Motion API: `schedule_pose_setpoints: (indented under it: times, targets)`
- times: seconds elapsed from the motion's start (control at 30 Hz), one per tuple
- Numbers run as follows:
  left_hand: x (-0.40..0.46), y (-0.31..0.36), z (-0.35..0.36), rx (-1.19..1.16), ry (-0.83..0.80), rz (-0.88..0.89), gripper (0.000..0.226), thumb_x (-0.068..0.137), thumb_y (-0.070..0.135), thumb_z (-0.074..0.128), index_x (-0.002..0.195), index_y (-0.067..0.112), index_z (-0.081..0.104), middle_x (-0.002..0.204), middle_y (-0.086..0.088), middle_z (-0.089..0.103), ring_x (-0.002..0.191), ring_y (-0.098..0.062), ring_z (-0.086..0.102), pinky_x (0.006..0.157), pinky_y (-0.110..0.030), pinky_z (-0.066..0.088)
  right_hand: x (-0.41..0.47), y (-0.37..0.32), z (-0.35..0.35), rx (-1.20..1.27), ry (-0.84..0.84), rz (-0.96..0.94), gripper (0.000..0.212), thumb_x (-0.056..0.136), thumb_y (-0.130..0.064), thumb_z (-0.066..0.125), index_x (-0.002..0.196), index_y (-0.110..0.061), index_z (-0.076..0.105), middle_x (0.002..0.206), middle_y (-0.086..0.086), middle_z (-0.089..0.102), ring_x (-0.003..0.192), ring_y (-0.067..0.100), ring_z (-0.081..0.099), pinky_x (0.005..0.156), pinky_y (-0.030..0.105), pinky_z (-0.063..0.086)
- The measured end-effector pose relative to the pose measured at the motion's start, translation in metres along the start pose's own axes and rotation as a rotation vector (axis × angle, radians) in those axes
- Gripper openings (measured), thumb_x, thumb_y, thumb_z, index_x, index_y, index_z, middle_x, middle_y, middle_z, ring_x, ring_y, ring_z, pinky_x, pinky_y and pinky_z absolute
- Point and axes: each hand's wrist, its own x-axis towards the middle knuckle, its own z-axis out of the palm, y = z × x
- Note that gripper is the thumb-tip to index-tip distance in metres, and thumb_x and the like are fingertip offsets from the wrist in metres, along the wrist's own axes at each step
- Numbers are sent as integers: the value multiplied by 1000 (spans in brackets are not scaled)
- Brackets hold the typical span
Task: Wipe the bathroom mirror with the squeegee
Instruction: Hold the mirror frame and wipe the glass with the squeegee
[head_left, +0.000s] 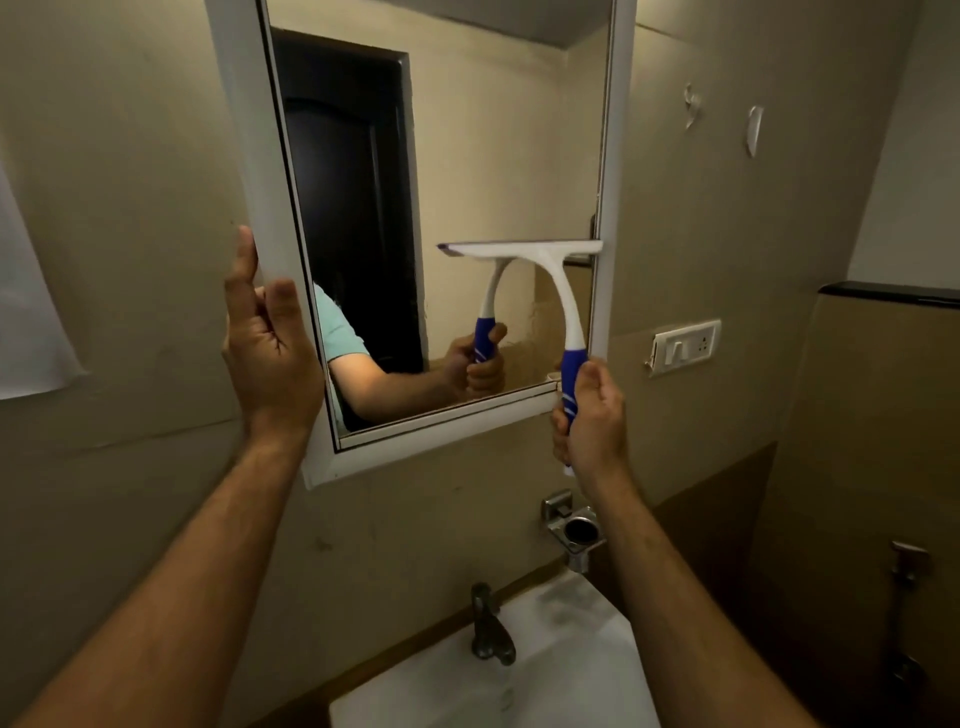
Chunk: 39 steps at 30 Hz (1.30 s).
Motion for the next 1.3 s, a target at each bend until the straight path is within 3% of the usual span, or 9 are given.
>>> schedule_pose_setpoints:
  times: [0.13, 0.4, 0.5, 0.57, 0.73, 1.0, 1.1, 1.2, 1.3]
  targets:
    - [0, -2, 1, 16, 24, 4, 45, 103, 22, 38, 146, 12, 32, 87, 61, 40, 75, 27, 45, 69, 7, 31, -26, 29, -7, -35, 2, 79, 47, 102, -48, 28, 120, -13, 54, 73, 3, 49, 51, 8, 44, 42, 19, 37]
    - [-4, -7, 1, 47, 18, 25, 46, 103, 23, 37, 148, 14, 31, 90, 63, 37, 78, 29, 43, 69, 8, 29, -1, -25, 1, -99, -7, -71, 55, 97, -56, 28, 104, -9, 55, 68, 3, 47, 45, 4, 43, 40, 16, 37]
    - [-6, -11, -1, 53, 15, 11, 47, 103, 26, 36, 149, 17, 29, 95, 51, 44, 82, 30, 43, 72, 8, 30, -5, -9, 3, -126, 5, -35, 63, 92, -63, 27, 104, -8, 55, 70, 2, 48, 50, 7, 45, 43, 17, 38]
    - [-11, -14, -2, 62, 13, 5, 47, 103, 27, 35, 149, 19, 27, 103, 38, 43, 88, 32, 42, 76, 10, 29, -17, 16, -1, -113, 17, 26, 54, 97, -56, 27, 103, -9, 54, 71, 3, 49, 55, 10, 46, 46, 19, 39]
    - [-34, -28, -6, 89, -17, -14, 49, 103, 29, 35, 150, 23, 23, 101, 30, 42, 86, 26, 47, 71, 9, 32, -44, 46, -10, -123, 36, 57, 54, 86, -61, 29, 90, -13, 52, 68, 4, 48, 55, 11, 45, 49, 21, 38]
    - [-37, -38, -6, 124, 11, 21, 48, 103, 22, 38, 149, 13, 28, 100, 34, 41, 93, 31, 41, 79, 12, 26, -5, 7, -9, -125, 21, -4, 54, 99, -55, 26, 104, -9, 54, 66, 1, 48, 46, 4, 44, 41, 17, 37]
    - [-36, -39, -6, 114, 33, 34, 50, 101, 34, 36, 149, 21, 26, 99, 24, 49, 84, 16, 50, 73, 7, 33, -15, 29, -9, -121, 30, 33, 46, 101, -50, 26, 96, -12, 52, 67, 2, 48, 52, 9, 44, 44, 20, 38]
    - [-36, -42, -6, 95, 45, 35, 49, 102, 35, 36, 149, 26, 26, 77, -8, 48, 62, -1, 39, 57, -5, 34, -33, 51, -11, -130, 31, 63, 46, 97, -54, 28, 91, -15, 52, 68, 4, 48, 55, 13, 45, 48, 24, 39]
    - [-34, -38, -9, 63, 50, 7, 46, 102, 34, 38, 147, 26, 30, 74, -2, 45, 63, -6, 42, 59, -13, 38, -35, 45, -13, -137, 43, 54, 46, 96, -54, 28, 90, -16, 52, 68, 4, 48, 56, 13, 45, 50, 24, 39]
